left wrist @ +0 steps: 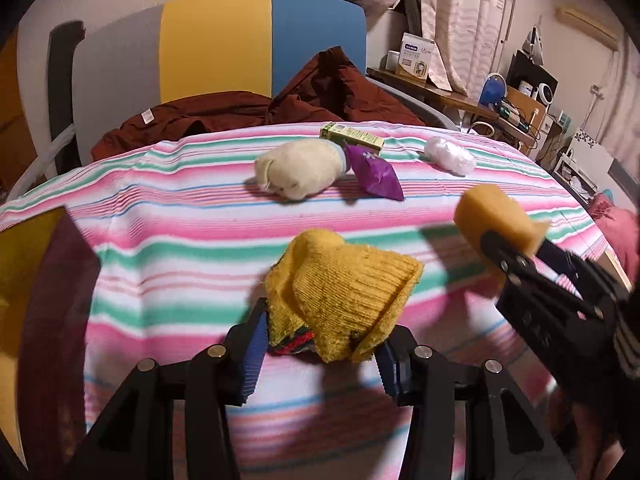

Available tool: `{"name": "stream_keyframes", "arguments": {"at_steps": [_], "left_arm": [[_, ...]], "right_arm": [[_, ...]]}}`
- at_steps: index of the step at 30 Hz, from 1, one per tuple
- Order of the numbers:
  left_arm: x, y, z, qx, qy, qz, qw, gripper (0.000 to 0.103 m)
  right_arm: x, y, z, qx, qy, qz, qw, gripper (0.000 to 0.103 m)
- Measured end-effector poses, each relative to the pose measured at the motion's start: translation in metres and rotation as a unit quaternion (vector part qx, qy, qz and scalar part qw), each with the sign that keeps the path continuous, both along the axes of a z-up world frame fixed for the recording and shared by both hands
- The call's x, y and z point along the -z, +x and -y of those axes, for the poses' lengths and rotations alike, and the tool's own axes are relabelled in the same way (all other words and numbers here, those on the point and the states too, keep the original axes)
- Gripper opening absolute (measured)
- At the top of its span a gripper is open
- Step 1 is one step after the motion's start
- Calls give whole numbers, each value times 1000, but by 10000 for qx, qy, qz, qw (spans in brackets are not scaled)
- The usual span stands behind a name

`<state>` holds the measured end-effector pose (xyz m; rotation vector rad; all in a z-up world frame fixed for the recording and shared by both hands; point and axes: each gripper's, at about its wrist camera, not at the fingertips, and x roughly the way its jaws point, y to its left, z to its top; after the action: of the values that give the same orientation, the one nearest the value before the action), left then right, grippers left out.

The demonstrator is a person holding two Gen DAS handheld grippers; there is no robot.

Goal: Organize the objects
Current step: 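Carry the sock and sponge cake over the gold tray and release both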

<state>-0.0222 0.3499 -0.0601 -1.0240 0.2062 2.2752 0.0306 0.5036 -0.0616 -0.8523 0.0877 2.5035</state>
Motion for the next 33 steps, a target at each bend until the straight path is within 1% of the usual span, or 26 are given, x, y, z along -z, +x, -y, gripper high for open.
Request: {"name": "stream_keyframes", "arguments": {"at_steps": [3,7,12,13,16,21,29,33], "left_arm": [[2,4,10,-15,34,69,10000,49],[3,6,16,-3,77,124,9999,53],[4,10,16,114,-2,110,9999,55],[4,11,16,123,-31,93,9999,55],[1,16,18,86,-85,82,9999,46],[0,28,30,125,54,115,9998,42],[-7,50,53,129,342,336,9988,41],[-11,63,60,176,416,352,9984,41]], "right_arm": [[-1,-2,5,-94,108,28,9999,50],[-4,1,11,-179,224,-33,9996,50],[-5,0,14,-227,304,-38,9993,50],[-5,0,15,-231,326,-36,9992,50],[-6,0,17,-236,361,-29,9991,50],[-6,0,20,-254,418,-13,9988,50],[-5,-2,23,-318,504,33,9982,50],[-6,-1,25,-355,533,12,9979,50]]}}
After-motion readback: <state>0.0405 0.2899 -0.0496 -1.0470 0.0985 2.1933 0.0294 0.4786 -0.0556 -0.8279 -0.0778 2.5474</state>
